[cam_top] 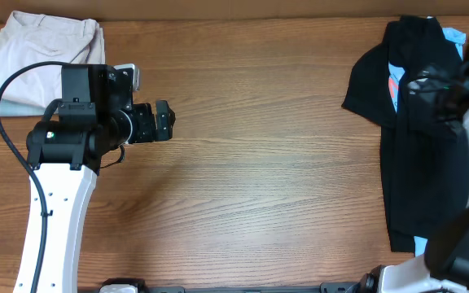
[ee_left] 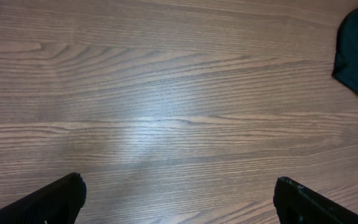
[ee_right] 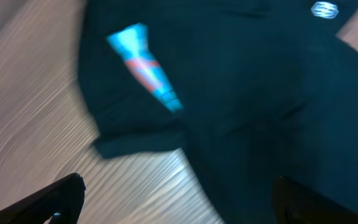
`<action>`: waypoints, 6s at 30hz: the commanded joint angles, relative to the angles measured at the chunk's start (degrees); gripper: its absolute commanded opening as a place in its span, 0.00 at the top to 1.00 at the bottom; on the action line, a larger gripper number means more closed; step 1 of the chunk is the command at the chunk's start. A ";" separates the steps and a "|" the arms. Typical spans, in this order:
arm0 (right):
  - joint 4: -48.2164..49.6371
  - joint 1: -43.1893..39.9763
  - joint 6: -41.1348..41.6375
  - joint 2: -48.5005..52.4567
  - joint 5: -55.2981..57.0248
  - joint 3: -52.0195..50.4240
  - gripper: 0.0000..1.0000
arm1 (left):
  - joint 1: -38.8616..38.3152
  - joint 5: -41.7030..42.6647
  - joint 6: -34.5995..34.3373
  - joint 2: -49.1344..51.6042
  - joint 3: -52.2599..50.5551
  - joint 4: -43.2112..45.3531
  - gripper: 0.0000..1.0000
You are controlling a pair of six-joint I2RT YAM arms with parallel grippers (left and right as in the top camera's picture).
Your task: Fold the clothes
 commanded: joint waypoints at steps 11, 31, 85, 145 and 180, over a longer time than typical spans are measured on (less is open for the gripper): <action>8.98 -12.20 6.23 15.37 -3.04 0.68 0.12 | 0.24 0.24 1.46 3.48 0.94 0.68 0.00; 17.29 -12.94 6.01 23.52 -0.28 0.46 0.51 | 0.26 0.26 1.44 3.61 0.94 2.56 0.00; -0.17 56.24 -7.23 -7.39 -26.29 1.70 0.96 | 17.09 -2.99 1.55 3.58 6.51 7.93 0.03; -8.15 21.90 -3.43 0.11 -7.69 3.69 0.09 | -21.99 -17.79 12.00 41.07 6.38 21.14 0.03; -7.28 22.18 -4.96 -7.74 -14.73 -0.15 0.04 | 1.73 -17.70 2.40 45.92 42.07 -10.62 0.00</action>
